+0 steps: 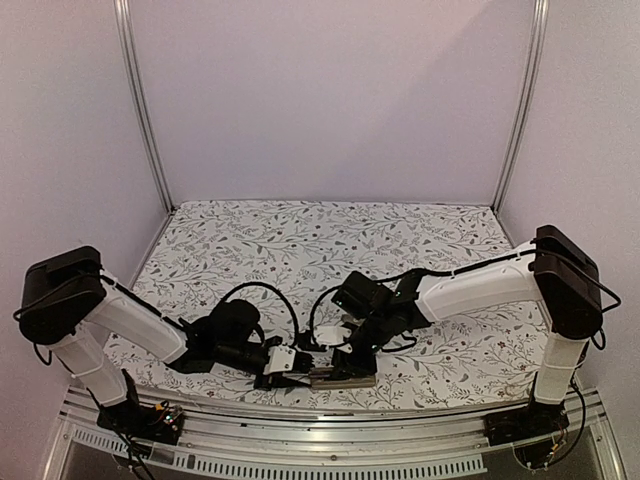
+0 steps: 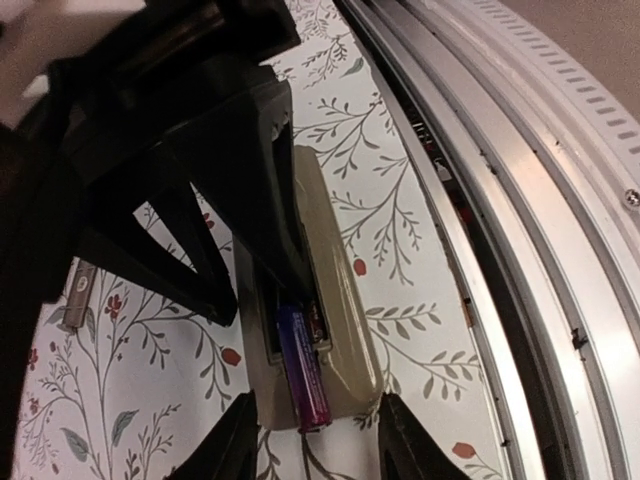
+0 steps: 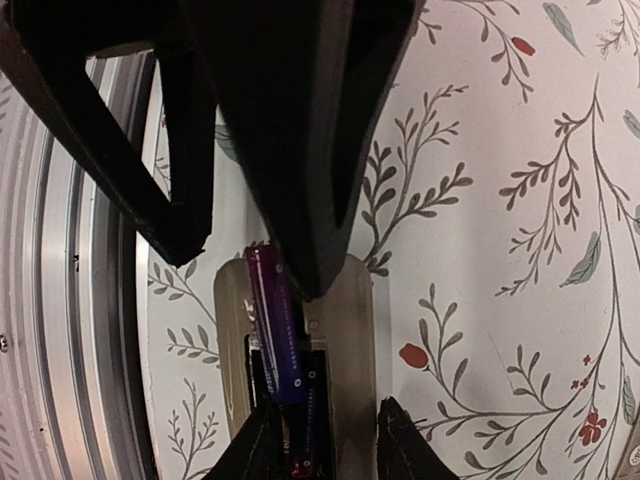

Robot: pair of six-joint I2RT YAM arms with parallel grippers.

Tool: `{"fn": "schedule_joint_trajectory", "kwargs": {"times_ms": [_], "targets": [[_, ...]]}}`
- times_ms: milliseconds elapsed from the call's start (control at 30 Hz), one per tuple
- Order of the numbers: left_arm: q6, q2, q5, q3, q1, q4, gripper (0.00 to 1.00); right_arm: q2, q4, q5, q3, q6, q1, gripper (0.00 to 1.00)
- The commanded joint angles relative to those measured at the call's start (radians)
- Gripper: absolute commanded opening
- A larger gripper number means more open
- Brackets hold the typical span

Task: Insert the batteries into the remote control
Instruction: Pick up the battery from the center of the board.

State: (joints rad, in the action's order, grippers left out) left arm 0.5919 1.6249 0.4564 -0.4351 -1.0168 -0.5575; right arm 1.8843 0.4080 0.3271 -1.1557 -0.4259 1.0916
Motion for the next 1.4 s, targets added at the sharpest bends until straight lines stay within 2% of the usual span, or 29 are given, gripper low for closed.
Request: {"fn": "schedule_joint_trajectory", "kwargs": {"times_ms": [0,167,367,567,733,1067,1367], "targets": [[-0.015,0.027,-0.037,-0.024,-0.016,-0.045,0.40,-0.017,-0.031,0.021,0.024,0.011,-0.004,0.33],[-0.007,0.054,-0.044,-0.043,-0.017,-0.023,0.38,-0.014,-0.055,0.024,0.027,0.016,-0.005,0.33],[0.005,0.064,-0.056,-0.044,-0.022,-0.007,0.20,-0.017,-0.063,0.025,0.031,0.018,-0.007,0.33],[0.022,0.068,-0.062,-0.037,-0.026,0.002,0.19,-0.023,-0.067,0.024,0.042,0.019,-0.010,0.32],[0.022,0.067,-0.070,-0.039,-0.027,0.006,0.00,-0.035,-0.069,0.017,0.049,0.024,-0.012,0.31],[-0.055,0.003,-0.154,-0.008,-0.031,-0.084,0.00,-0.093,-0.072,0.033,0.064,0.020,-0.034,0.32],[-0.118,-0.035,-0.128,0.031,-0.030,-0.216,0.00,-0.177,-0.076,0.081,0.114,0.019,-0.068,0.35]]}}
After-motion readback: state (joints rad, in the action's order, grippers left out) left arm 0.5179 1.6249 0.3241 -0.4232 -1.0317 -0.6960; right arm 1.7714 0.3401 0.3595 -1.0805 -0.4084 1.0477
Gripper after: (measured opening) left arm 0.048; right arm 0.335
